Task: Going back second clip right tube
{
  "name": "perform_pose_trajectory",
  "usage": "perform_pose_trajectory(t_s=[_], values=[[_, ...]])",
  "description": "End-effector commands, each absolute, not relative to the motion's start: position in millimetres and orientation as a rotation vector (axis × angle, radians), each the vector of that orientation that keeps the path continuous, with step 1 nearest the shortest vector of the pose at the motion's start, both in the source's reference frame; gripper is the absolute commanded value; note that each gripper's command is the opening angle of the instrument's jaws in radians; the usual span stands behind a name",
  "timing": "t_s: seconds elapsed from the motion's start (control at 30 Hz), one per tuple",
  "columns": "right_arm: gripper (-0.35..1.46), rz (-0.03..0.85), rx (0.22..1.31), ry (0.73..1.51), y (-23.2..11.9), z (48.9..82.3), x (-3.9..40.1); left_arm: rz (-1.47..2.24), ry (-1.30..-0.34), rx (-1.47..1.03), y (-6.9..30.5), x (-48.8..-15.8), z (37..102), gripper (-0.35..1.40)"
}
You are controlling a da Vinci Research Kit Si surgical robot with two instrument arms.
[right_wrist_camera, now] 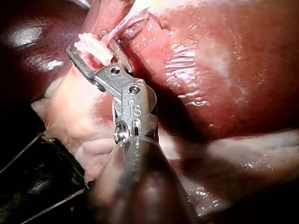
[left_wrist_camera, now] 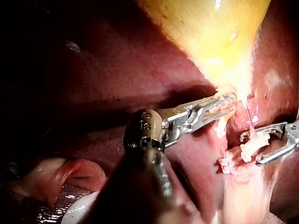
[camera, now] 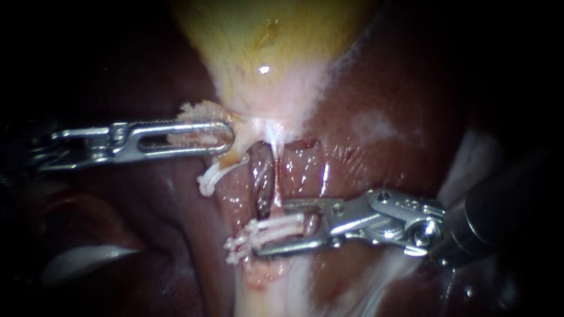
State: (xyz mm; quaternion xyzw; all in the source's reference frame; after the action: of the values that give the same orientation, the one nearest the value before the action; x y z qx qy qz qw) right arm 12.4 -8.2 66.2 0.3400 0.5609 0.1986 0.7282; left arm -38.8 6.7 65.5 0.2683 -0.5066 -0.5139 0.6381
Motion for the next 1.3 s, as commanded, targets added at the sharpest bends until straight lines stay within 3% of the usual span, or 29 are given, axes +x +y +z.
perform_pose_trajectory(t_s=[0.03,0.27,0.53,0.9,1.3], values=[[0.5,0.436,0.717,1.235,-7.9,66.5,12.3,-1.173,-1.156,0.612,6.7,-38.8,65.5,-0.35],[0.5,0.444,0.626,1.229,-6.6,67.8,11.5,-1.173,-1.156,0.612,6.7,-38.8,65.5,-0.35],[0.5,0.375,0.549,1.184,-5.9,68.2,9.4,-1.173,-1.156,0.612,6.7,-38.8,65.5,-0.35],[0.5,0.243,0.463,1.204,-3.3,64.7,4.0,-1.173,-1.157,0.612,6.6,-38.8,65.5,-0.35],[0.5,0.186,0.427,1.205,-1.2,60.9,-0.1,-1.172,-1.157,0.612,6.6,-38.9,65.7,-0.35]])
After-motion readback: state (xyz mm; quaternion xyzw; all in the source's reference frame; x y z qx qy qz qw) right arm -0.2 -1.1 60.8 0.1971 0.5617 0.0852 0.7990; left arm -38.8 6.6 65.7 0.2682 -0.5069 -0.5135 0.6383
